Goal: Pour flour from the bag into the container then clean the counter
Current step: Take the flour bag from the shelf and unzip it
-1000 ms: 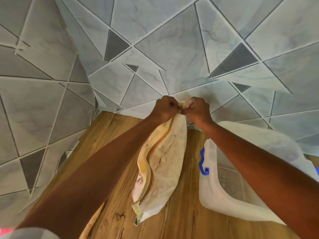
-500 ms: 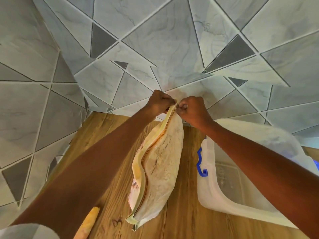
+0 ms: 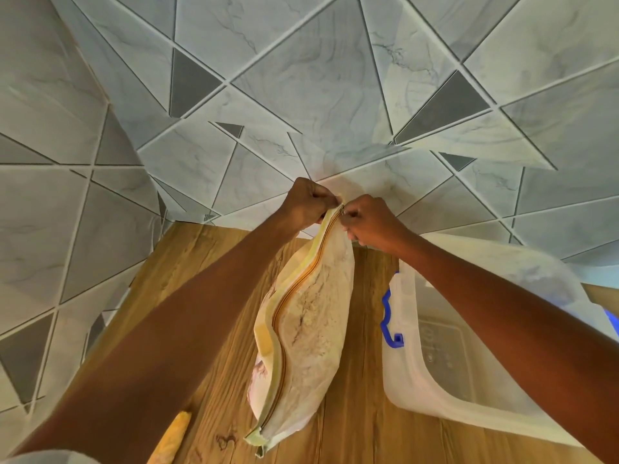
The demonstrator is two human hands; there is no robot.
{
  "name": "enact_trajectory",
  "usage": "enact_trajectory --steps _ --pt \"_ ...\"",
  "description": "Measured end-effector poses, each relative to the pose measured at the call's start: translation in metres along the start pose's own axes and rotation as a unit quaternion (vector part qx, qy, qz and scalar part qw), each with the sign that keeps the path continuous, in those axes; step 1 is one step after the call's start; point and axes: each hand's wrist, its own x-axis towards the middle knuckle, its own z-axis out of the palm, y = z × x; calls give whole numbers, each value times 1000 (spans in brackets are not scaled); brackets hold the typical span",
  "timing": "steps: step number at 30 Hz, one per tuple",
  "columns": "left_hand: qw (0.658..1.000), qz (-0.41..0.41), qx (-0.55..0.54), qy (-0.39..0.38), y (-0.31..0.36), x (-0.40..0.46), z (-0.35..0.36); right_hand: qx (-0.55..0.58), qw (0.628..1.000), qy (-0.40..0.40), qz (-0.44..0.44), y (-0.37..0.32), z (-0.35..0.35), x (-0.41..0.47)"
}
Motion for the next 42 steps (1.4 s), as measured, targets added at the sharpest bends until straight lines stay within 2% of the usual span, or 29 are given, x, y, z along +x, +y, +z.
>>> enact_trajectory --steps 2,3,5,6,8,11,13,15,17,20,23,29,32,37,40,42 --pt "1000 9 5 3 -1 2 -1 -111 989 -32 -87 -7 -4 -10" --pt "1000 8 6 4 -2 4 -1 -143 979 -73 -126 -11 -5 -17" --pt "1000 3 13 14 -3 5 -1 -167 956 -156 -186 -20 -5 -33" --pt "1000 2 21 23 -3 4 0 -177 945 -173 -212 -23 -4 -39" --pt "998 13 51 39 -2 -2 3 -188 939 -163 -238 -24 -2 -45" --pt "989 28 144 37 6 -21 3 -173 950 -133 -224 -23 -5 -51" --pt "980 -24 198 -22 11 -32 -1 -184 949 -112 -230 -26 -5 -58" --pt "956 -86 252 -123 13 -43 -9 -184 948 -96 -241 -28 -3 -65" --pt "941 -100 269 -178 14 -55 -16 -181 950 -92 -237 -28 -3 -70" --pt "963 -70 220 -140 10 -64 -17 -189 949 -73 -241 -27 1 -77" --pt "969 -38 234 -69 10 -58 -11 -188 946 -73 -253 -34 12 -91" --pt "952 -6 307 -3 14 -46 -14 -92 926 -211 -300 -74 39 -146" --pt "941 11 339 13 8 -43 -20 -72 911 -250 -321 -88 47 -170" --pt "944 19 327 26 2 -50 -19 -51 892 -280 -352 -107 68 -199" --pt "955 -3 297 25 3 -64 -19 -19 898 -289 -332 -103 73 -198" --pt "952 -18 304 -8 5 -79 -22 3 909 -293 -295 -97 70 -194"
